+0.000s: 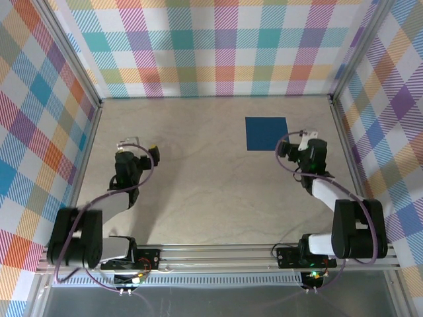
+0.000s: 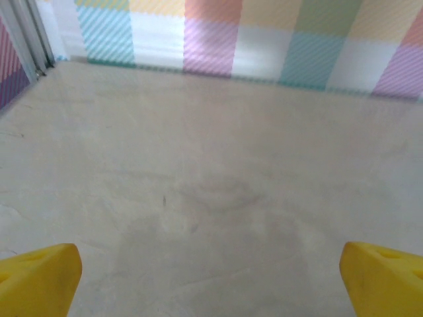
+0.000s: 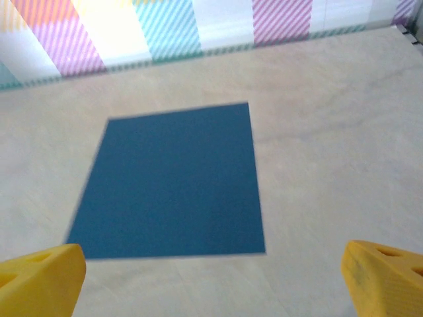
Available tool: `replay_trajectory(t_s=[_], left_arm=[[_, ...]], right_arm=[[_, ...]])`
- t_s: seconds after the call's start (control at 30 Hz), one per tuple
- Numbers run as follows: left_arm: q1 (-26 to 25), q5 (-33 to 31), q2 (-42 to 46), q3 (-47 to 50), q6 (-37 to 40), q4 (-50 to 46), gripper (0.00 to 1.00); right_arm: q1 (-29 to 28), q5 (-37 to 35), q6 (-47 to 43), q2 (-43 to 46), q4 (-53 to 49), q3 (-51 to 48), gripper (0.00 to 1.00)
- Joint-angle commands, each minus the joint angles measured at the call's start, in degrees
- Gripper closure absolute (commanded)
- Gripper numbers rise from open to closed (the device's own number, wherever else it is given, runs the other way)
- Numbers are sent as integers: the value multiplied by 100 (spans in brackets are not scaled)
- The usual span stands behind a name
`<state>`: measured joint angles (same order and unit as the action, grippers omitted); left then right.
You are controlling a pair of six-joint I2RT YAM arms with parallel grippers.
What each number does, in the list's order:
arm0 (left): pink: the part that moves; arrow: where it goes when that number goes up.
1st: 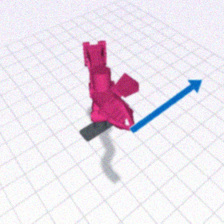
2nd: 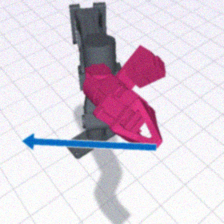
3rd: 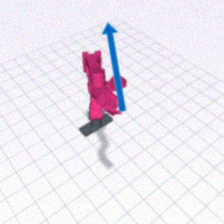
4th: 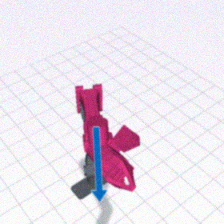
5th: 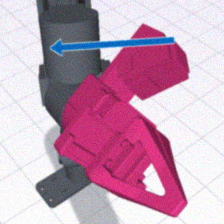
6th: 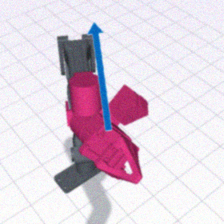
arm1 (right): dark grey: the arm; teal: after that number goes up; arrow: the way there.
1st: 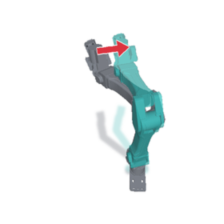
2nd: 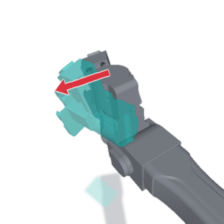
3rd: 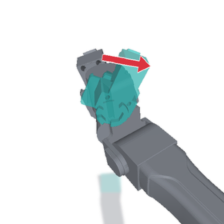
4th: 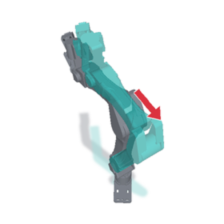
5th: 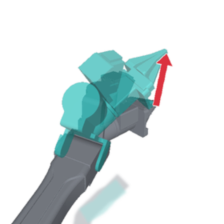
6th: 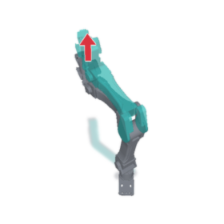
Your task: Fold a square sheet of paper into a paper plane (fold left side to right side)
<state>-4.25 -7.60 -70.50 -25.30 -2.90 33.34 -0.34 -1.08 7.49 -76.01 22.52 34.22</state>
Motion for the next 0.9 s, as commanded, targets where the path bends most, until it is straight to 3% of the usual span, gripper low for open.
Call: replay_trajectory(t_s=[0.0, 0.17, 0.37, 0.6, 0.87], left_arm=[[71, 51, 556, -607, -1077, -1802, 0], [82, 849, 932, -1038, -2190, -3129, 0], [76, 1790, 1074, -1185, -2985, -4009, 0], [80, 2433, 762, -1199, -3173, -4159, 0], [76, 2507, 585, -1328, -3182, -4380, 0]], right_arm=[[-4, 513, 925, -124, -1436, 584, 1], [-57, 1210, 1764, -1214, -1976, 1629, 1], [-244, 1431, 2491, -2957, -2312, 3154, 1], [-549, 1294, 2620, -4465, -2701, 4744, 1], [-825, 1117, 2660, -4904, -3574, 5284, 1]])
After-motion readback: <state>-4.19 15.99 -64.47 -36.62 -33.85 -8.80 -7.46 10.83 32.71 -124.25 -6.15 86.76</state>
